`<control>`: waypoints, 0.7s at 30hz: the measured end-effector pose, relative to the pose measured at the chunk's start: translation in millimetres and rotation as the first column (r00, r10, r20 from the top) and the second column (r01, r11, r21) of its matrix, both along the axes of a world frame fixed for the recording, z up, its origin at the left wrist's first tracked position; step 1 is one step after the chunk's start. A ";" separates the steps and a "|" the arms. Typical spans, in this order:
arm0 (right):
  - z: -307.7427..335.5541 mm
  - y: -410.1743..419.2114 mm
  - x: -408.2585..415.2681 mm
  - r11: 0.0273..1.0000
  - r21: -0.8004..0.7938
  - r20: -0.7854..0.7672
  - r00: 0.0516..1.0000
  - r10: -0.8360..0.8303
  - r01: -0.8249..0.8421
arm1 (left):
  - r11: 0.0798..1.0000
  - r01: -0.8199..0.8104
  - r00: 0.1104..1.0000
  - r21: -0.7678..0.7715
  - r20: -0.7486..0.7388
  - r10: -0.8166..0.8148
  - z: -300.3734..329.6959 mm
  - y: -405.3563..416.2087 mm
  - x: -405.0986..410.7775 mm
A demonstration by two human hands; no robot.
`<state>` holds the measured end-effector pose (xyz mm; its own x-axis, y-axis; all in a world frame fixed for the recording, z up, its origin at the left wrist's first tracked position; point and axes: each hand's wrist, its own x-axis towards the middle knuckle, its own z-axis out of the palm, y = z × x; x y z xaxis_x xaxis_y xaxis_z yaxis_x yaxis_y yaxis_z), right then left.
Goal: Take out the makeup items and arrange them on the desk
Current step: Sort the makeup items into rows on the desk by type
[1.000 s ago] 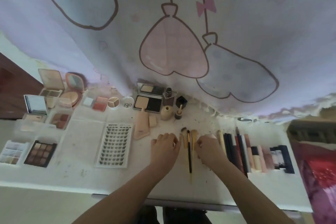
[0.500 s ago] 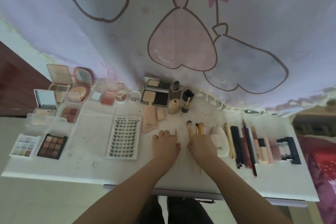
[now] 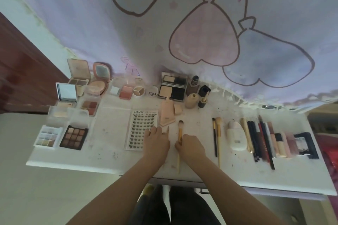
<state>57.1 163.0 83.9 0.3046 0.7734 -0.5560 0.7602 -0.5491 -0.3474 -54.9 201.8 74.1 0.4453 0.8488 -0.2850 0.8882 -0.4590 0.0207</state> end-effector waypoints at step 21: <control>1.8 -31.1 103.1 0.985 -0.170 0.214 0.975 0.066 -0.029 | 0.987 0.141 0.988 -0.072 0.081 -0.135 -9.2 -7.3 138.6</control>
<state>160.2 131.9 85.6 0.3978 0.6932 -0.6010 0.8341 -0.5462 -0.0779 83.7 194.5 64.9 0.5793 0.7545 -0.3085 0.8111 -0.5712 0.1260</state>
